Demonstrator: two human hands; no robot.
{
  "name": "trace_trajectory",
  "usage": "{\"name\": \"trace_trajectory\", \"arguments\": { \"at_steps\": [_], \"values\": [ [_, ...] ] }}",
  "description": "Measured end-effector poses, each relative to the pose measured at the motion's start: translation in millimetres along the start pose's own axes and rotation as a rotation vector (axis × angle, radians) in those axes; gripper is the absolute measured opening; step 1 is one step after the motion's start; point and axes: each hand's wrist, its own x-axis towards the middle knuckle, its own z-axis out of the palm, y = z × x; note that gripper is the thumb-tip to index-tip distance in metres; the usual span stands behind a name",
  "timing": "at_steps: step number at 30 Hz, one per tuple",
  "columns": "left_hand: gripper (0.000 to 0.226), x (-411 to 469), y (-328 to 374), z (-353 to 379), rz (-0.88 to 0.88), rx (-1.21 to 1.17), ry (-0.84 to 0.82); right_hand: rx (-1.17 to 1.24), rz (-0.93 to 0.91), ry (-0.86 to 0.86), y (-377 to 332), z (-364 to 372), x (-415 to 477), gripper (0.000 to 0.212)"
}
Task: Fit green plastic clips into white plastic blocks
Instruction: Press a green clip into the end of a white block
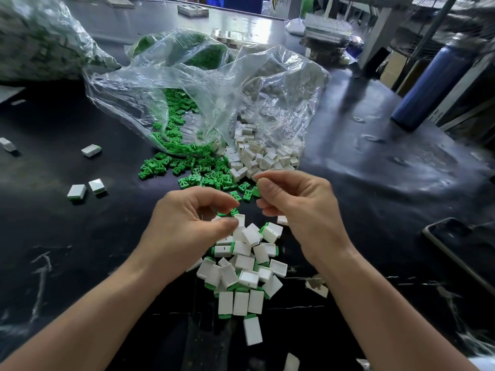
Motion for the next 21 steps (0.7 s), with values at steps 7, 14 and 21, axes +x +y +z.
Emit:
{"name": "trace_trajectory", "arguments": {
  "at_steps": [7, 14, 21],
  "values": [
    [0.033, -7.0, -2.8, 13.6, 0.282, 0.557, -0.232, -0.037, 0.003, 0.041, 0.7, -1.0, 2.4, 0.015],
    [0.015, -6.0, -6.4, 12.6, 0.318, 0.481, -0.168, -0.023, 0.006, -0.002, 0.5, 0.8, 0.9, 0.017],
    [0.021, -1.7, 2.4, 6.9, 0.058, -0.158, -0.047, 0.025, -0.042, -0.040, -4.3, 0.7, -1.1, 0.021]
  ]
}}
